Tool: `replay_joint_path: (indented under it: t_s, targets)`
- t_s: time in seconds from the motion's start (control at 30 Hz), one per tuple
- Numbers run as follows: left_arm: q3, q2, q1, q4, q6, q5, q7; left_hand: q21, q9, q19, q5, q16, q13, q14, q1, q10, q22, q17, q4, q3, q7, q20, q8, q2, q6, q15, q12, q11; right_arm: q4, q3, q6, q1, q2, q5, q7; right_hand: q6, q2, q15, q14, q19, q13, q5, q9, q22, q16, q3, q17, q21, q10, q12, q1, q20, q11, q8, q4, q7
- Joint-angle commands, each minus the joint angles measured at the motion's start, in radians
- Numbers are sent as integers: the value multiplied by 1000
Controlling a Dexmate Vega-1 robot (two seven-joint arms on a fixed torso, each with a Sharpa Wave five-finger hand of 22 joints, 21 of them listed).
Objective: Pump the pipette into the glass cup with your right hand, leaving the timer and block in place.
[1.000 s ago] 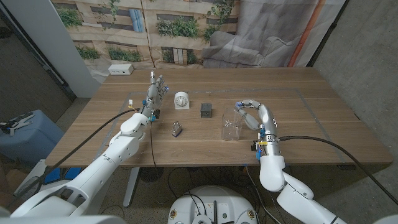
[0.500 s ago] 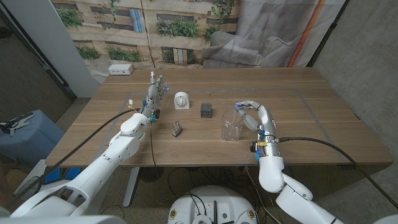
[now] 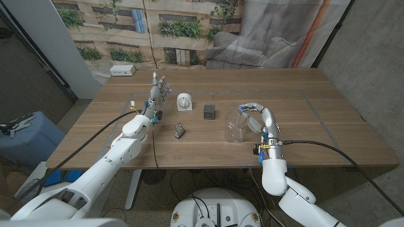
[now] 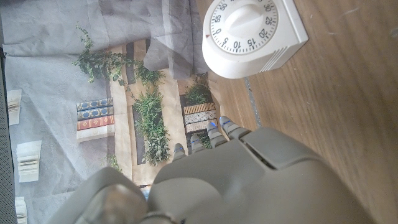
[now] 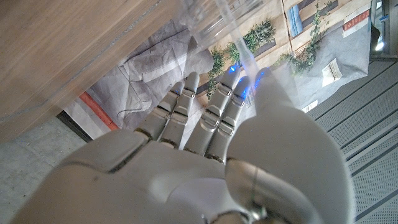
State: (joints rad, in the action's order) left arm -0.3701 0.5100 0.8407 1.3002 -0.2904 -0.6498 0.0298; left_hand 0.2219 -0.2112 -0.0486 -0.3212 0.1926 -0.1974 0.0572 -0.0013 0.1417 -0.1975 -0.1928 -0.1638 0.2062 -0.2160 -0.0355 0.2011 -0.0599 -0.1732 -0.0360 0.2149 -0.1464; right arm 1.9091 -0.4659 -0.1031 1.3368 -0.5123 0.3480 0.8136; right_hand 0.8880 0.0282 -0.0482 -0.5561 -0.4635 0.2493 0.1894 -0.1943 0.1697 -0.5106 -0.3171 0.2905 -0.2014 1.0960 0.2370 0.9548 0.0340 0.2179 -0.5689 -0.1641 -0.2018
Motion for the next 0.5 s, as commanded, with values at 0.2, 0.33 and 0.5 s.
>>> replay_joint_path:
  t_s: [0.2,0.33,0.5]
  targets:
    - [0,0,0,0,0,0,0,5,-2,-6,-7,6,-5,10,-1,3,-2,-6,0,7,-6,-89,6,-44,-3,-115,4,-4,-27,-9,-25,-14,18,-10,8,20,7,-164,-20,-9,11,7,-6,4,-12,2,9,1,23,15,14,10,-1,-5,-3,-1]
    - [0,0,0,0,0,0,0,5,-2,-6,-7,6,-6,9,-1,2,-2,-6,0,7,-6,-89,6,-44,-3,-114,4,-3,-33,-10,-32,-14,24,-17,10,31,8,-164,-25,-9,15,7,-5,4,-15,2,10,1,29,19,20,11,-1,-9,-4,4]
    - [0,0,0,0,0,0,0,5,-2,-6,-7,6,-6,9,-1,1,-2,-6,0,7,-6,-90,6,-44,-3,-115,4,-2,-40,-12,-37,-18,28,-20,10,38,10,-165,-30,-11,18,7,-6,4,-18,1,12,1,33,22,25,12,-1,-12,-4,6]
